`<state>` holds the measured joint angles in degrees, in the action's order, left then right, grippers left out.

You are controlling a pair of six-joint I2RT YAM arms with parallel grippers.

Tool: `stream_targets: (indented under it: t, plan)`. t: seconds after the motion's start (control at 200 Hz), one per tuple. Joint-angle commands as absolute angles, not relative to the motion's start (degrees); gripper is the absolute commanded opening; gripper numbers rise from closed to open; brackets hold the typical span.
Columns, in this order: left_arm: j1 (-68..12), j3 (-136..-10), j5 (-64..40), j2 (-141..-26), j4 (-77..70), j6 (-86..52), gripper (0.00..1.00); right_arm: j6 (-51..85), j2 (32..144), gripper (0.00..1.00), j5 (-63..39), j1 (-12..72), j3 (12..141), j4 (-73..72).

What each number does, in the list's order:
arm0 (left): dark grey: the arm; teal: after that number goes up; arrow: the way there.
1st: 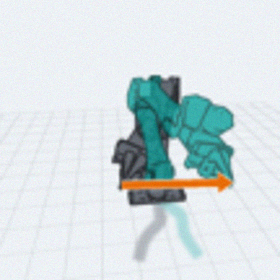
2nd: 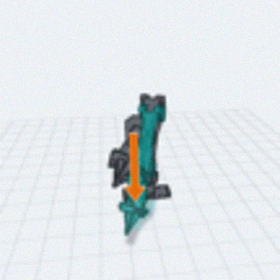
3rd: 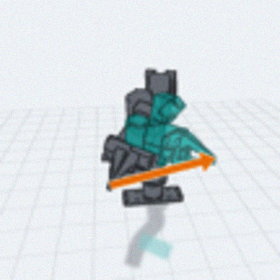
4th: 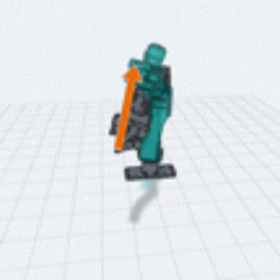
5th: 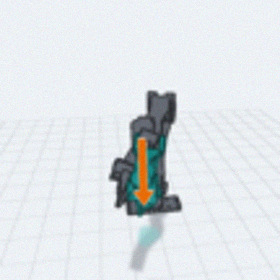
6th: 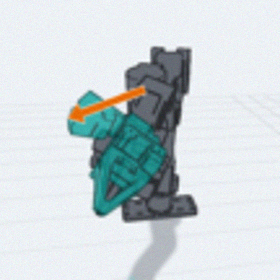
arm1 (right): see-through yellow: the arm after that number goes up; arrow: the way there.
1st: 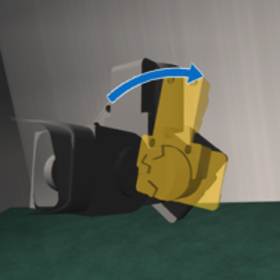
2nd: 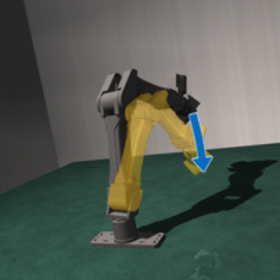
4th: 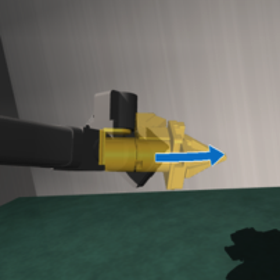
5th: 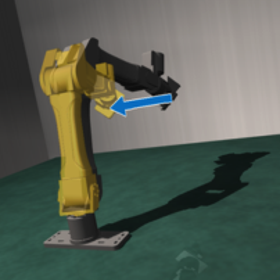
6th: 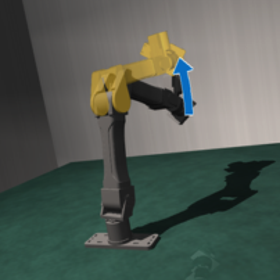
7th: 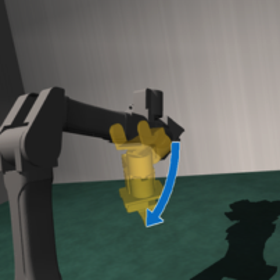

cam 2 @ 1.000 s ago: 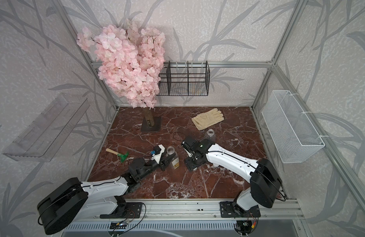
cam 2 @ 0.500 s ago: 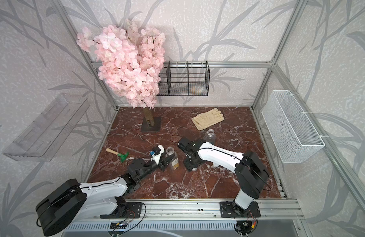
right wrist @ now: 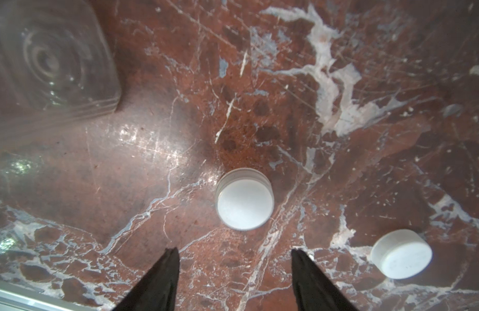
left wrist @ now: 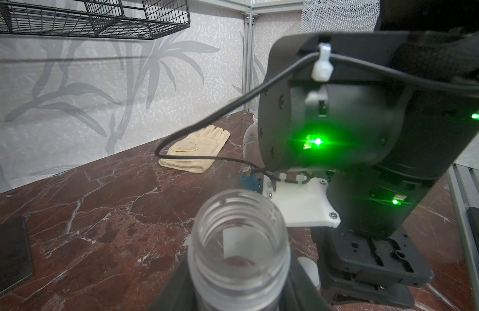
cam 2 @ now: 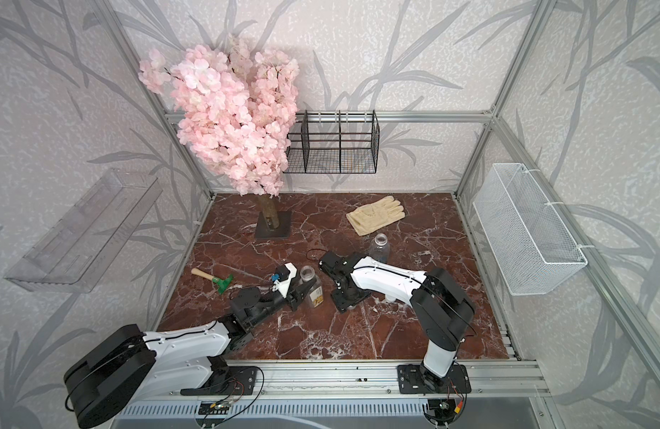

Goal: Screw on the bottle caps
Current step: Pick up the bottle cap from the center of the board.

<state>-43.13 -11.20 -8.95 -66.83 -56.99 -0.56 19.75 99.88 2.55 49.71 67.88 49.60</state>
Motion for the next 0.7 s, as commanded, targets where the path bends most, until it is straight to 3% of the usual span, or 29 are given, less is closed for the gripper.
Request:
stream_targets:
  t: [0.0,0.695]
  plan:
    - [-43.4,-10.3,-9.3,-66.5,-55.2,0.4,0.37,19.4,101.0,0.67,3.6,49.9,69.3,50.7]
    - [-43.4,-10.7,-9.8,-66.8,-54.8,0.7,0.37,19.9,104.3,0.59,2.4,47.9,69.2,48.5]
